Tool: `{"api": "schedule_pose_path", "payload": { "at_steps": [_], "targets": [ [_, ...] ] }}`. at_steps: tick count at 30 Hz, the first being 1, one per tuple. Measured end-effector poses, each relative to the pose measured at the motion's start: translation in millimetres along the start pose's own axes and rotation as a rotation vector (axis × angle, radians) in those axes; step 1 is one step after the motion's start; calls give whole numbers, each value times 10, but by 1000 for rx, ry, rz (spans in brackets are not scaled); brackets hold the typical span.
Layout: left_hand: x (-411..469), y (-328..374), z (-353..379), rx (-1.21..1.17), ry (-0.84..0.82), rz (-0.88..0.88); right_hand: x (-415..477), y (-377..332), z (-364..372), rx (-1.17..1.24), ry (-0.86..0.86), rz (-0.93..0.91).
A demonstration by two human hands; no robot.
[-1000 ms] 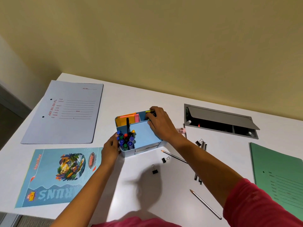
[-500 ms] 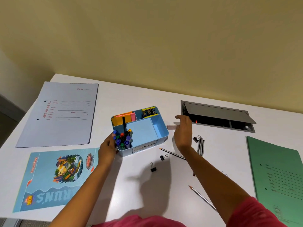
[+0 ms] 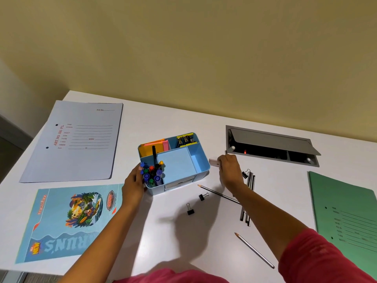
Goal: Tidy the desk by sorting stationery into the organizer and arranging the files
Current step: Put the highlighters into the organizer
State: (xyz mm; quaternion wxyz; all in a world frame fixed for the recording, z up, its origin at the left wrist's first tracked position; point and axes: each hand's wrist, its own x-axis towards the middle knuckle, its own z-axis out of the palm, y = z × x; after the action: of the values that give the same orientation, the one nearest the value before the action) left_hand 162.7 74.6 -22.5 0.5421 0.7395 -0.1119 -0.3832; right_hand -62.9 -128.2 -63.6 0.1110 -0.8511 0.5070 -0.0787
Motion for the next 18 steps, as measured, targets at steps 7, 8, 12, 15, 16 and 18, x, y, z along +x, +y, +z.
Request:
{"api": "schedule_pose_path", "payload": {
  "at_steps": [7, 8, 12, 15, 16, 18],
  "targets": [
    [66, 40, -39, 22, -42, -9, -106, 6, -23, 120, 93, 17],
    [67, 60, -30, 23, -37, -4, -121, 0, -38, 142, 107, 24],
    [64, 88, -37, 88, -26, -3, -206, -14, -82, 211, 130, 60],
    [110, 96, -64, 140, -38, 10, -300, -33, -112, 264, 173, 56],
    [153, 86, -73, 155, -42, 15, -327, -49, -125, 280, 188, 58],
    [244, 72, -91, 170, -59, 21, -365, -98, -172, 319, 214, 73]
  ]
}}
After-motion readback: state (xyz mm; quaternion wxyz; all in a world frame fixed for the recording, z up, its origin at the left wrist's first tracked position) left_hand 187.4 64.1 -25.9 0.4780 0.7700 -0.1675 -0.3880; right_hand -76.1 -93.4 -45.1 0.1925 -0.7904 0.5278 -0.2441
